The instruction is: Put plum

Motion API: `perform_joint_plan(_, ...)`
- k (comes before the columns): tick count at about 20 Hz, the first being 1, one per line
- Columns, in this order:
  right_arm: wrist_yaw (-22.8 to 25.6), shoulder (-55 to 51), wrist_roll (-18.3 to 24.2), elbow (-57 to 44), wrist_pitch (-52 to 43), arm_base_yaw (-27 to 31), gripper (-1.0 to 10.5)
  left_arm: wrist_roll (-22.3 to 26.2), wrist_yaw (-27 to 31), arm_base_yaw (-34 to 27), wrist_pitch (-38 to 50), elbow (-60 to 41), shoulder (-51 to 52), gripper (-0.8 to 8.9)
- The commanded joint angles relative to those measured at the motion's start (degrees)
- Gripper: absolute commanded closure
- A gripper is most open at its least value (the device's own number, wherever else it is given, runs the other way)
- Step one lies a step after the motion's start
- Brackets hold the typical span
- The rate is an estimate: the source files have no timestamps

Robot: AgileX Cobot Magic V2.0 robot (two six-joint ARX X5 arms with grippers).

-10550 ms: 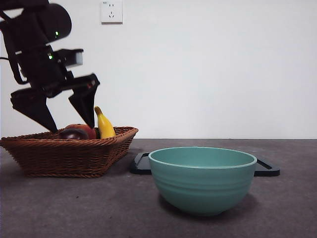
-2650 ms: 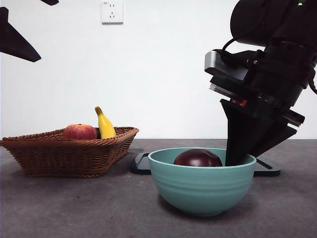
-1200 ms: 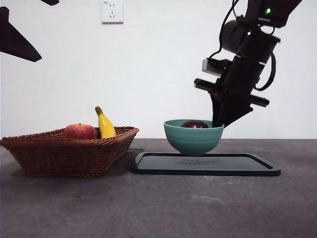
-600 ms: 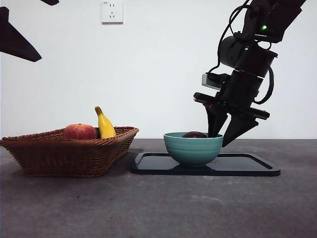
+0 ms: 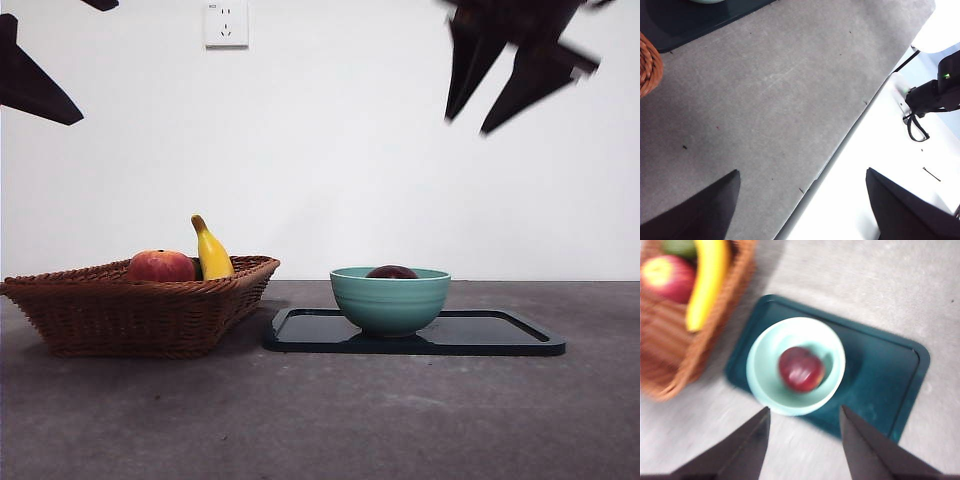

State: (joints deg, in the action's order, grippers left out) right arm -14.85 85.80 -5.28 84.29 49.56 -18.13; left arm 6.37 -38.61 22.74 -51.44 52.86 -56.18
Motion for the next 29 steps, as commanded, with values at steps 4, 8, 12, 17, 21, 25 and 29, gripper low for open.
perform_joint_plan(4, -0.13, -10.10, 1.81, -2.38, 3.19, -1.27, 7.2, 0.63, -0.42, 0.26, 0.11, 0.70, -0.28, 4.09)
perform_joint_plan(8, -0.90, -21.24, 1.81, -13.35, 2.01, -1.31, 7.2, 0.63, -0.42, 0.26, 0.13, 0.70, -0.28, 4.09)
perform_joint_plan(12, -6.14, -34.07, 1.79, -26.36, -1.75, -1.31, 7.2, 0.63, -0.42, 0.26, 0.26, 0.70, -0.28, 4.09)
perform_joint_plan(17, -8.44, -44.65, 1.81, -36.20, -3.26, -1.31, 7.2, 0.61, -0.42, 0.26, 0.24, 0.70, -0.28, 4.09)
perform_joint_plan(21, -9.86, -46.66, 1.81, -37.44, -3.41, -1.29, 7.2, 0.61, -0.42, 0.26, 0.26, 0.70, -0.28, 4.09)
perform_joint_plan(25, -9.86, -46.58, 1.81, -37.44, -3.28, -1.31, 7.2, 0.44, -0.42, 0.26, 0.22, 0.70, -0.28, 4.09)
perform_joint_plan(29, -10.88, -46.60, 1.75, -37.44, -3.17, -1.31, 7.2, 0.46, -0.42, 0.26, 0.22, 0.70, -0.28, 4.09)
